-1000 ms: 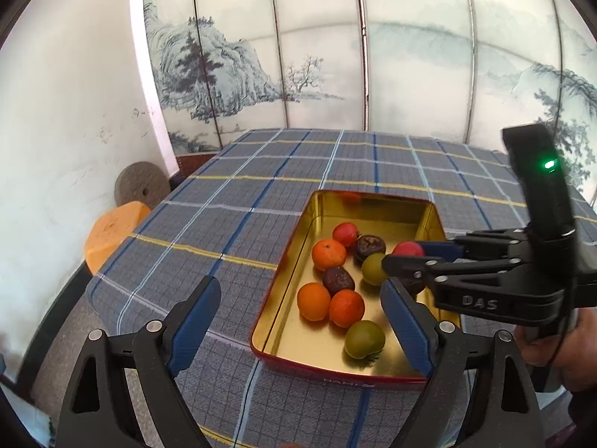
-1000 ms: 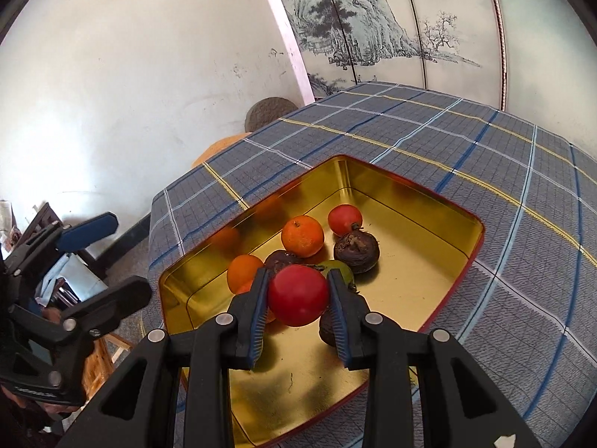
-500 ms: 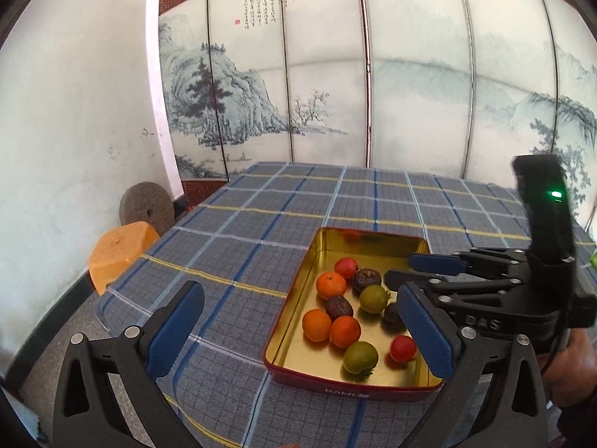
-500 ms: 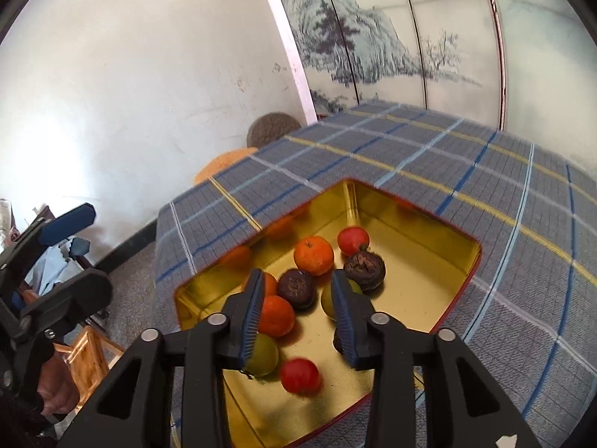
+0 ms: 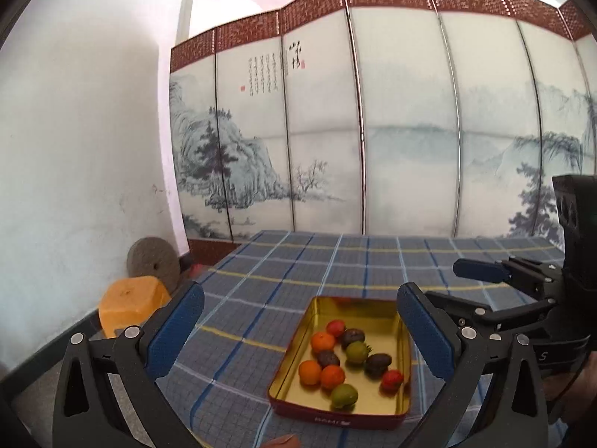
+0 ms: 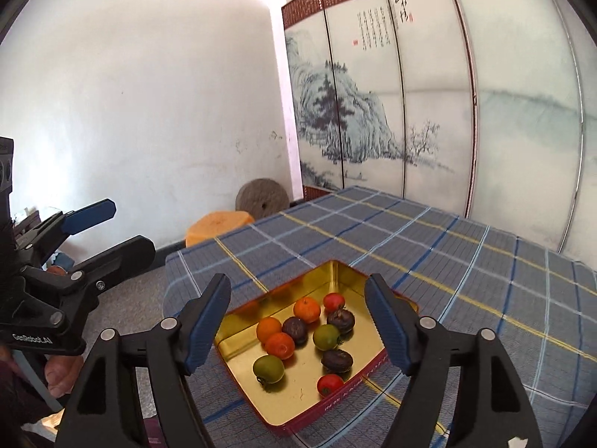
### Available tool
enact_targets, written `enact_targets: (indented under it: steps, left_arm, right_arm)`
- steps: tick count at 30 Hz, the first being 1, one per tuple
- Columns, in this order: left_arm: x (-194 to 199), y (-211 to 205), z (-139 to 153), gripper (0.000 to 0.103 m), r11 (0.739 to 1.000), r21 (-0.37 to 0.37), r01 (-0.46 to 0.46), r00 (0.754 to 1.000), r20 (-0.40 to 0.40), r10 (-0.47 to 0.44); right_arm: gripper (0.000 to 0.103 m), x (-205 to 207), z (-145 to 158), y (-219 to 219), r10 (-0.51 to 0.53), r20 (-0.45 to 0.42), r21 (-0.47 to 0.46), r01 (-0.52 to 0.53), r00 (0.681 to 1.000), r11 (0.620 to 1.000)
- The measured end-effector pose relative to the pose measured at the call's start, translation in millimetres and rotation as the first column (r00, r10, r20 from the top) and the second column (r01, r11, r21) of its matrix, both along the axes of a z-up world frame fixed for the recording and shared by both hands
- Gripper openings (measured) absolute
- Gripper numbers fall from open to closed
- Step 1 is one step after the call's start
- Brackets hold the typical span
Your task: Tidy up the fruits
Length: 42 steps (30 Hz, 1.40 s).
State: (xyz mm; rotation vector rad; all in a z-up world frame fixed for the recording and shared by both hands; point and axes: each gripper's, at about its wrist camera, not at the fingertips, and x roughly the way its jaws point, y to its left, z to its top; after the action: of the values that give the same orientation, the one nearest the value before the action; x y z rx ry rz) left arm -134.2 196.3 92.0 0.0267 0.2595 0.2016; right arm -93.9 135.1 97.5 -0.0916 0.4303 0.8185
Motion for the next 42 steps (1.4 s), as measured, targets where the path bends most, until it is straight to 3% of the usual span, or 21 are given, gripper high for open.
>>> enact_targets:
  steps: [15,26,42]
  left_arm:
    - [-35,-26,34,0.103,1.000,0.022,0.019,0.997,0.076,-0.020]
    - [-37,-26,33,0.103,1.000,-0.006,0.026,0.999,0.037,-0.026]
    - [-3,-31,10,0.103,0.998,-0.023,0.053,0.996,-0.076,-0.055]
  right_arm:
    - [0.081,-38,24,-32,-0.033,0.069,0.039,0.031,0.997,0.999]
    - [0.085,-49,27,-43,-0.048,0.080,0.045,0.044,0.996,0.998]
    - [0.086,-21,-8,-75,-0.113,-0.017,0.030,0.113,0.993,0.993]
